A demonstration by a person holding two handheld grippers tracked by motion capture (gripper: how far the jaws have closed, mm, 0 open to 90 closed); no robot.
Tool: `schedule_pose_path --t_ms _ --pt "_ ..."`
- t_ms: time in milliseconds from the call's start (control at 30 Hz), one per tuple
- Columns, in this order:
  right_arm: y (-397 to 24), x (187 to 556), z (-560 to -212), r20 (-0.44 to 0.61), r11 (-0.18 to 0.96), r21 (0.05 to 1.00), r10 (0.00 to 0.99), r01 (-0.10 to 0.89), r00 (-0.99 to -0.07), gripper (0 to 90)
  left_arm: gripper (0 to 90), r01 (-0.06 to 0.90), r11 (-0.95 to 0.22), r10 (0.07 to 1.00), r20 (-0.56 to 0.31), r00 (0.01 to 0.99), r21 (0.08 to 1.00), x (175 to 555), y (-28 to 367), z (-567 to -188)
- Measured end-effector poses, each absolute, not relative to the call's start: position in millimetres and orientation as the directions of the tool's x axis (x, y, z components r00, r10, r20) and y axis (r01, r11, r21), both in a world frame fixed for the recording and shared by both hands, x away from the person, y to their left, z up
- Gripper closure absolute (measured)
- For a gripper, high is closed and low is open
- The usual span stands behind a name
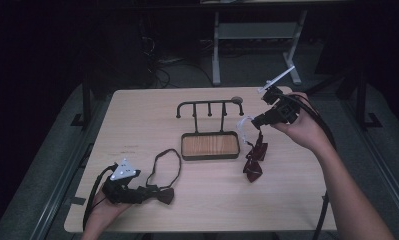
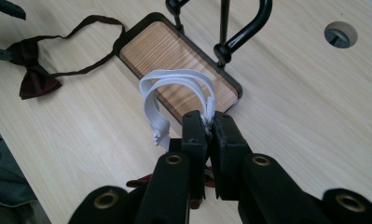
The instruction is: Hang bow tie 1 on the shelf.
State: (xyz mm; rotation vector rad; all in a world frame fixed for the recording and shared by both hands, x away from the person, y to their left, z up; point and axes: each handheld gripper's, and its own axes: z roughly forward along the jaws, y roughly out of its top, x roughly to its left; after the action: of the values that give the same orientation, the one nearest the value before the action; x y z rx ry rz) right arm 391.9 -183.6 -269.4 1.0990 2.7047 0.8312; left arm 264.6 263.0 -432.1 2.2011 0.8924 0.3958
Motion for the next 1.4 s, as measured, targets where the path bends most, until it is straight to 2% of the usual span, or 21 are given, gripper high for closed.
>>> schedule_pose_path --t_ms 1400 --pt "-176.1 448.2 -268.8 0.108 0.541 0.503 0.735 0.674 -0.670 84.3 23.7 0.487 -0.503 0.698 0.003 0.717 0.714 266.0 264.6 -432.9"
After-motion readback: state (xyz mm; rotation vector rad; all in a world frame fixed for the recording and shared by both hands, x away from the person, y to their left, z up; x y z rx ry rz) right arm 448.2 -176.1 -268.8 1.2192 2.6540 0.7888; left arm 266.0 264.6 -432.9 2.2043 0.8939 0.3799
